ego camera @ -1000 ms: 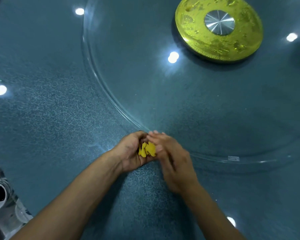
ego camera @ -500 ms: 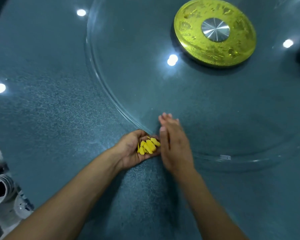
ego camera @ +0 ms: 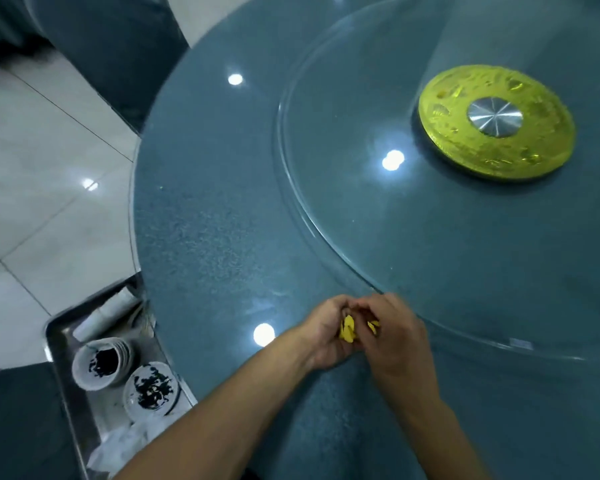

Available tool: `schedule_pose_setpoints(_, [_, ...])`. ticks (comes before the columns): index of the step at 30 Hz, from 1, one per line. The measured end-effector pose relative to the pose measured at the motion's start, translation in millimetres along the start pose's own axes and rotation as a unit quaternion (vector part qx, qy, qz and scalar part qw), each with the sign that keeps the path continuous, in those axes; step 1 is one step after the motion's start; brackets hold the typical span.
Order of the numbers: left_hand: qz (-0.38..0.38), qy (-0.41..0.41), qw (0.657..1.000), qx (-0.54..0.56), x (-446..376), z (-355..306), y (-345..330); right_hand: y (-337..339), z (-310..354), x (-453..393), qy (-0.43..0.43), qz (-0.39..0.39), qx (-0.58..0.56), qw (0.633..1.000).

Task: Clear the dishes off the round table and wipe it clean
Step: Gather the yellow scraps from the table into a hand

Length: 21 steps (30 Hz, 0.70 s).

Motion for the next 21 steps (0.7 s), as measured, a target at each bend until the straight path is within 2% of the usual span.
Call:
schedule_pose_setpoints(6, [-0.003, -0.044, 0.999, 0.027, 54, 11, 26, -6, 53, 9, 0.084, 0.025, 0.033, 0.996])
schedule_pose_setpoints(12, [-0.012, -0.099, 0.984, 0.149, 99, 27, 74, -12, 93, 13, 0.058, 0.012, -0.063, 0.996])
schedule_pose_setpoints(16, [-0.003, -0.142, 0.958, 0.249, 119, 36, 123, -40, 117, -10, 0.085, 0.035, -0.1, 0.991])
schedule_pose_setpoints(21, [0.004, -0.189, 0.925, 0.33, 148, 37, 189, -101, 153, -60, 0.135, 0.075, -0.058, 0.986])
Point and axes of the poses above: each hand's wrist, its own x-axis away from the middle knuckle, its own y-axis out of the back of the hand, z = x × y, the point moved 4 cm from there along -x, towards the middle knuckle, and after that the axes turned 8 degrees about y, right-handed, at the moved point
